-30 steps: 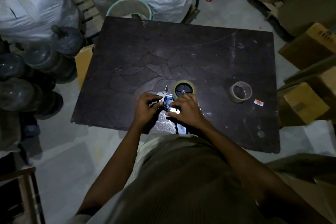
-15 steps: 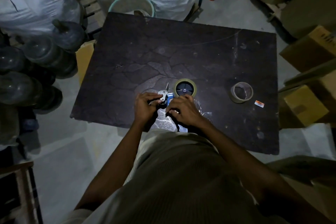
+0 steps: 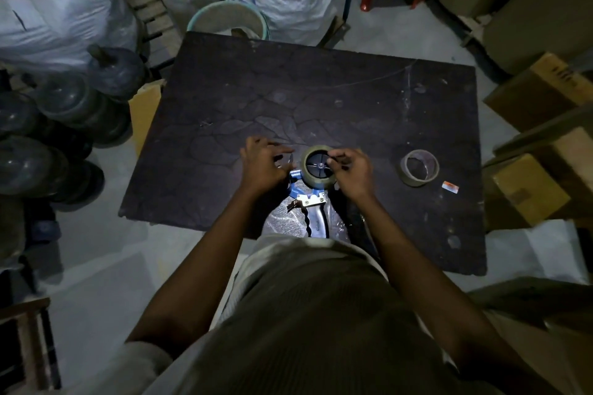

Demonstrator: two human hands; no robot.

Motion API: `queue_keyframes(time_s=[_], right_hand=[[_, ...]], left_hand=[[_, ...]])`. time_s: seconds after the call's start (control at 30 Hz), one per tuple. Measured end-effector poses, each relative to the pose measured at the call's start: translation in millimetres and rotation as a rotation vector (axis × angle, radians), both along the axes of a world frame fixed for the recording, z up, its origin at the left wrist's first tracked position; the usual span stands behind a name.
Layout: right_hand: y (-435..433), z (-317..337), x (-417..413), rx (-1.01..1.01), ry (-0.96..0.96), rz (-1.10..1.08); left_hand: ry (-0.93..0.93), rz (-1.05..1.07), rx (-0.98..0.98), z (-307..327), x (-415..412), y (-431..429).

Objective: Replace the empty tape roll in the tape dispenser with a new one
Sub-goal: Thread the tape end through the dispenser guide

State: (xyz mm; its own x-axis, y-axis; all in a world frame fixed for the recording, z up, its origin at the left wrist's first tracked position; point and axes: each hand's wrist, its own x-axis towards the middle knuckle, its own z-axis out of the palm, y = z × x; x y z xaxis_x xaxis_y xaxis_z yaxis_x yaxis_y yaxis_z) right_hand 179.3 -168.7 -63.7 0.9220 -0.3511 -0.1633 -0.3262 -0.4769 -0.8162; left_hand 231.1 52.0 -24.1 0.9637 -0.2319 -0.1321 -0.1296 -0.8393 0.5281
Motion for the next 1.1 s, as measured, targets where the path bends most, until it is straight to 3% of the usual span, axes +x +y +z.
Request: queue_keyframes(time_s=[0.1, 0.2, 0.43, 0.63, 0.87, 1.1], right_hand=[[5.9, 3.1, -1.0, -0.043, 0.063, 0.021], [5.7, 5.4, -3.1, -0.073, 0.09, 0.015], [5.8, 7.1, -6.7, -0.026, 0.089, 0.038], [3.7, 14.0, -8.2, -0.152, 0.138, 0.161], [4.2, 14.1, -12.3, -0.257, 0.133, 0.264], [1.2, 13.4, -11.5, -0.259, 0.155, 0.276]], left_hand=[[0.023, -0.177, 0.285, 2.8, 17.6, -19.9], [0.092, -0.221, 0.385, 2.1, 27.6, -31.5], [0.199, -0.251, 0.435, 5.0, 30.9, -33.1], [0.071, -0.213, 0.424, -8.6, 21.0, -34.5], [0.138, -0.193, 0.338, -8.3, 25.1, -38.2], [0.075, -0.135, 0.321, -14.8, 31.5, -28.1]])
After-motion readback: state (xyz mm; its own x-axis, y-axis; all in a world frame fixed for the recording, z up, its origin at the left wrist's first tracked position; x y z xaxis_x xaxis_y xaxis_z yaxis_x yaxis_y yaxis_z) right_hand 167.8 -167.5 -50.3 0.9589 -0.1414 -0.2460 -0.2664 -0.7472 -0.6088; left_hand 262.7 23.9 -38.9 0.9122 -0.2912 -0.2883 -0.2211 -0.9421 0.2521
